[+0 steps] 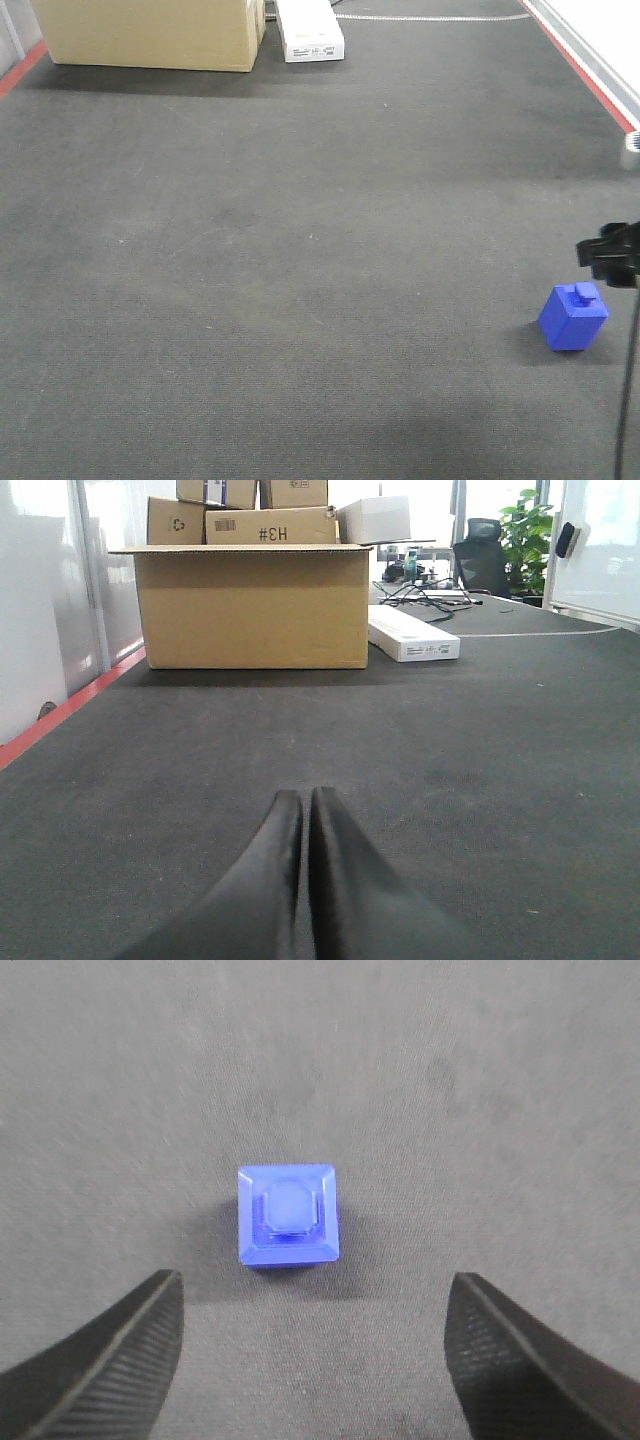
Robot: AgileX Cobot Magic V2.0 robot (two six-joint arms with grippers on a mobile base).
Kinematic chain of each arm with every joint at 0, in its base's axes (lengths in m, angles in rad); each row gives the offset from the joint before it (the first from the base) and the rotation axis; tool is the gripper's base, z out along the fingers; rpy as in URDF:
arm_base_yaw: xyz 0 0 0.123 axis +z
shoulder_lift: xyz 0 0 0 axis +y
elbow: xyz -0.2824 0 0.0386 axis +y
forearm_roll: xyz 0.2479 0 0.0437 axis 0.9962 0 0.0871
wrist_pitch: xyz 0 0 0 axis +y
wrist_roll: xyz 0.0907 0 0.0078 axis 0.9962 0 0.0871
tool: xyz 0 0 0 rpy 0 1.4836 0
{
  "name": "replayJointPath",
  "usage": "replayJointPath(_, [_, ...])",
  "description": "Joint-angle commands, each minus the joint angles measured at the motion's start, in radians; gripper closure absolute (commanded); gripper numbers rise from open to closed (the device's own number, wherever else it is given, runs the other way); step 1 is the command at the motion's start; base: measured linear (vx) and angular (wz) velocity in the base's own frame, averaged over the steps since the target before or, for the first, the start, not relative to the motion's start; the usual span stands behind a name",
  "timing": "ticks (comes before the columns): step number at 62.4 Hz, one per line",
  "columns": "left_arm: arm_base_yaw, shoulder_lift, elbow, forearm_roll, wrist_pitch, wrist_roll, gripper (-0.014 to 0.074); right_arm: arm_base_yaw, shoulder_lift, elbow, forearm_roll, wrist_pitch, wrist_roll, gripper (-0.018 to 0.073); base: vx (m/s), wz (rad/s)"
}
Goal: Pour parts from conveyor to right shelf
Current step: 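Close the right gripper on the blue block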
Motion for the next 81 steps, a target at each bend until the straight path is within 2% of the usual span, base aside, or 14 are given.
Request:
replayJointPath(1, [0.000,-0.013,0.031,-0.003,-0.074,-0.003,0.0603,0.002,0.053,-0.073,-0.021,0.010,-0.011,0.0026,0.00,0.00])
replayJointPath(25, [0.000,-0.013,0.031,-0.003,-0.074,-0.003,0.0603,0.002,0.273,-0.220,-0.016,0.095,-0.011,0.0026,0.00,0.00])
replayJointPath(36, [0.000,-0.013,0.031,-0.003,-0.074,-0.003,0.0603,0.002,0.351,-0.270,0.028,0.133,-0.012,0.0026,0.00,0.00])
replayJointPath(59, [0.000,-0.013,0.031,-0.003,-0.074,-0.003,0.0603,0.002,0.447,-0.287,0.021,0.147,-0.006,0.0041,0.00,0.00])
replayJointPath(64, [0.000,-0.013,0.031,-0.003,-0.074,-0.003,0.0603,0.002,0.457,-0.287,0.030,0.142,-0.006,0.0069,0.00,0.00])
replayJointPath(70, [0.000,-0.013,0.031,-0.003,-0.074,-0.003,0.0603,0.002,0.463,-0.286,0.038,0.139,-0.007,0.0153,0.00,0.00])
replayJointPath(81, [0.000,-0.013,0.031,-0.003,-0.074,-0.003,0.0603,0.001,0.463,-0.286,0.036,0.137,-0.007,0.0400,0.00,0.00])
